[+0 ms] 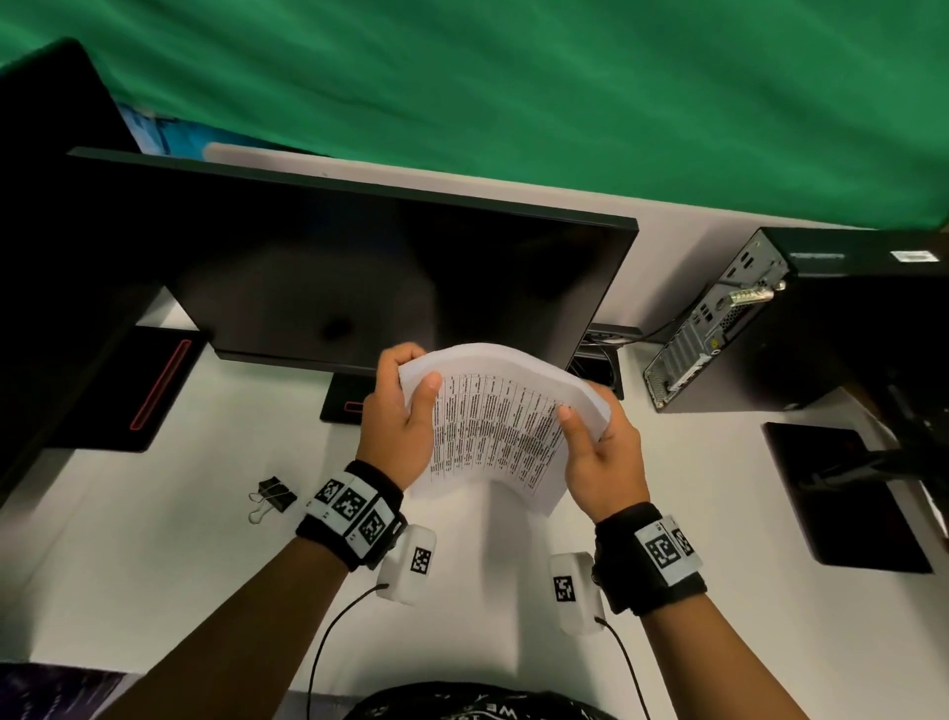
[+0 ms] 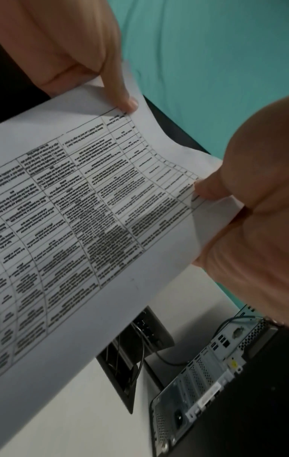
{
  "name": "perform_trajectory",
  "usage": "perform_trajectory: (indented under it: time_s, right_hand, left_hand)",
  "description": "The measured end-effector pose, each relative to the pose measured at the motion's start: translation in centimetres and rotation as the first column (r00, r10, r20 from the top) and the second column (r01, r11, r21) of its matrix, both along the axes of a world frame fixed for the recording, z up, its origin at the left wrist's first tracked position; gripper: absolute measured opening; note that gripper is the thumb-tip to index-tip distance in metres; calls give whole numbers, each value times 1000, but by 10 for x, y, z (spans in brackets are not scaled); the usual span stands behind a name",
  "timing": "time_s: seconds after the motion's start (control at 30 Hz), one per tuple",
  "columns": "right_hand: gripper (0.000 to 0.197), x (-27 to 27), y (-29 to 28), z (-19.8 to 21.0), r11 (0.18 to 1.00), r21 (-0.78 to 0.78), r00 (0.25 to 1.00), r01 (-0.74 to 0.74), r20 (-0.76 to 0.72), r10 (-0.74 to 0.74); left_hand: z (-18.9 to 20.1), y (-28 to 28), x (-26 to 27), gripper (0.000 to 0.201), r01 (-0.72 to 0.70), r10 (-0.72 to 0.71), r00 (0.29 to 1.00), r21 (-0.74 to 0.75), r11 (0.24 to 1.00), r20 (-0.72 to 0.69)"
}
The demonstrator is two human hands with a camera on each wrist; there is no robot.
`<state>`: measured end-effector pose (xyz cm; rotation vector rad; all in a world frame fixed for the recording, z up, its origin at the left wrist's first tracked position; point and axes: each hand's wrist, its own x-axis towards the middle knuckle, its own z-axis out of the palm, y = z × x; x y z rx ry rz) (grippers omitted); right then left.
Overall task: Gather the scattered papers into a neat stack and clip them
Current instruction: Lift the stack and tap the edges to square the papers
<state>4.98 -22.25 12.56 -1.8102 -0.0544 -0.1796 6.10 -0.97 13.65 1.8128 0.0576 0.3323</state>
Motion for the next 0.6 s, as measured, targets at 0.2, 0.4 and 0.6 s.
perform_trajectory:
  time_s: [0.2,0.4,0.6]
  right_hand:
    - [19,-8,6,-14,998,12,993,64,-100,-63]
    - [42,-7,11,-11,979,184,982,88,-181,-54]
    - [40,1,15,-2,932,255,946,259,-261,-192]
  left_hand:
    - [-16,-10,-14,14,46,-59,988,-94,995,-145]
    - [-3,-22,-13,23,-71,-16,979,-416,906,-202]
    - [2,-23,-3,16,-232,116,961,-508,830,-250]
